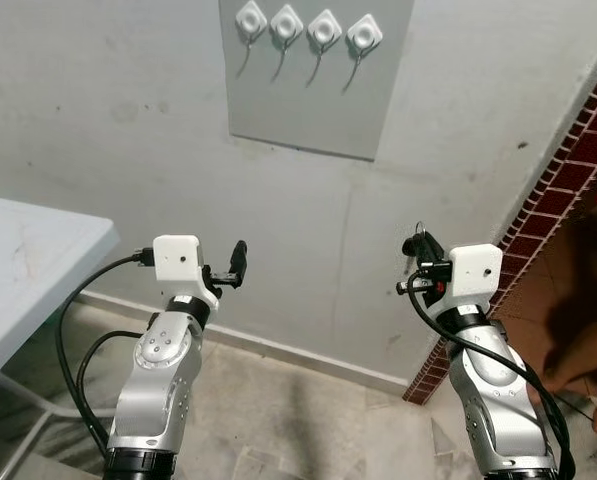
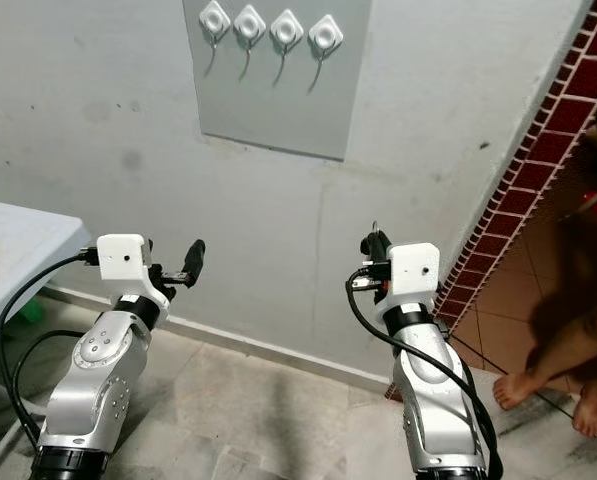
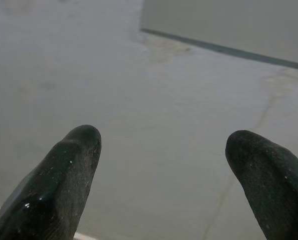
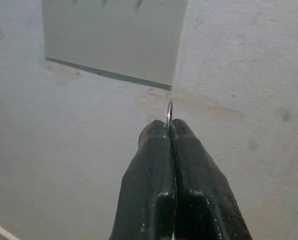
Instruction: Hang keys on a hook
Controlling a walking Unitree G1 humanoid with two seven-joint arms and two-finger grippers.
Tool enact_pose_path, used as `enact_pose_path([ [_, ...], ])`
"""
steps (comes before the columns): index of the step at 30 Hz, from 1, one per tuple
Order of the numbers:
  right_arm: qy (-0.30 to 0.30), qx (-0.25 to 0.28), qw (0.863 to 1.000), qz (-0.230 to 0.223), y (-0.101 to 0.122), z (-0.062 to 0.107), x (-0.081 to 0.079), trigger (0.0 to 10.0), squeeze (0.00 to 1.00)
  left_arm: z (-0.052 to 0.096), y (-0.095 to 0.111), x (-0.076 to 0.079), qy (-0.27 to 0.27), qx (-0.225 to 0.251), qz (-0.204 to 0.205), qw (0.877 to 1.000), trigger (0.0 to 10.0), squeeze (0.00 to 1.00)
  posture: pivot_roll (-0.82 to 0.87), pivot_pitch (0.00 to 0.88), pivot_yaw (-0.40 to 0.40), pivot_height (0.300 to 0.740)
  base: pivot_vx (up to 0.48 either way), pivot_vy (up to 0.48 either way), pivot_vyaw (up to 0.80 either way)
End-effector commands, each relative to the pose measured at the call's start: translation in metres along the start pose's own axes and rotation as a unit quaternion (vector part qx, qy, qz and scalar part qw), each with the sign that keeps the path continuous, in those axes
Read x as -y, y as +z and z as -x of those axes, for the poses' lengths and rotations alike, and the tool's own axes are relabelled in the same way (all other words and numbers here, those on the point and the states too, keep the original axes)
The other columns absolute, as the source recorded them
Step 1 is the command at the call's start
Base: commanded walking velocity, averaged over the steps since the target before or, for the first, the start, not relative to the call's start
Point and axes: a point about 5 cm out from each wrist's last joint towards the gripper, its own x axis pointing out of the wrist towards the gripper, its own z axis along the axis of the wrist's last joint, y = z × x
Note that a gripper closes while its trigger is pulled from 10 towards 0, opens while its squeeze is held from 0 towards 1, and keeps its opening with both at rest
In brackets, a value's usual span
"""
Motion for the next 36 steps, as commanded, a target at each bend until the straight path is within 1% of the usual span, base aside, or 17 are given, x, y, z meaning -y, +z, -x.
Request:
enact_pose_path([
  [1,-0.002,0.01,1.0,0.004,0.0061,-0.0009,0.0035,10.0,0.0,-0.0011,0.0037,0.0021,-0.003,0.005,0.002,1.0,10.0,0.0,0.03,0.048,-0.045,0.74,0.255,0.0,0.0],
  [8,0.001,0.008,1.0,0.003,0.0061,-0.0005,0.0033,10.0,0.0,-0.0008,0.0024,0.0023,-0.001,0.003,0.011,1.0,10.0,0.0,0.03,0.048,-0.047,0.74,0.249,0.0,0.0],
  [10,0.002,0.008,1.0,0.003,0.0061,-0.0001,0.0027,10.0,0.0,-0.0006,0.0024,0.002,0.001,0.003,0.012,1.0,10.0,0.0,0.03,0.047,-0.049,0.74,0.0,0.0,0.0],
  [17,0.006,0.007,1.0,0.001,0.006,0.0004,0.0013,10.0,0.0,-0.001,0.002,0.0024,-0.001,0.001,0.021,1.0,10.0,0.0,0.03,0.044,-0.049,0.74,0.0,0.354,0.0],
  [27,0.009,0.006,1.0,-0.004,0.0052,0.0012,-0.0009,10.0,0.0,-0.0018,0.0031,0.003,-0.006,0.003,0.008,1.0,10.0,0.0,0.03,0.035,-0.043,0.74,0.0,0.466,0.0],
  [28,0.009,0.006,1.0,-0.004,0.0051,0.0014,-0.0015,10.0,0.0,-0.002,0.0043,0.0032,-0.009,0.005,-0.007,1.0,10.0,0.0,0.03,0.033,-0.042,0.74,0.274,0.0,0.0],
  [29,0.009,0.006,1.0,-0.004,0.005,0.0014,-0.0018,10.0,0.0,-0.002,0.0046,0.0033,-0.01,0.006,-0.014,1.0,10.0,0.0,0.03,0.033,-0.042,0.74,0.274,0.0,0.0],
  [32,0.01,0.007,1.0,-0.006,0.0052,0.0018,-0.0025,10.0,0.0,-0.002,0.0047,0.0031,-0.007,0.006,-0.008,1.0,10.0,0.0,0.03,0.033,-0.039,0.74,0.434,0.0,0.0],
  [34,0.009,0.006,1.0,-0.007,0.0049,0.0022,-0.0025,10.0,0.0,-0.0017,0.0054,0.0034,-0.01,0.009,-0.019,1.0,10.0,0.0,0.03,0.033,-0.039,0.74,0.469,0.0,0.0],
  [36,0.009,0.006,1.0,-0.008,0.0049,0.0025,-0.0031,10.0,0.0,-0.0015,0.0055,0.0032,-0.011,0.009,-0.019,1.0,10.0,0.0,0.03,0.033,-0.037,0.74,0.48,0.0,0.0],
])
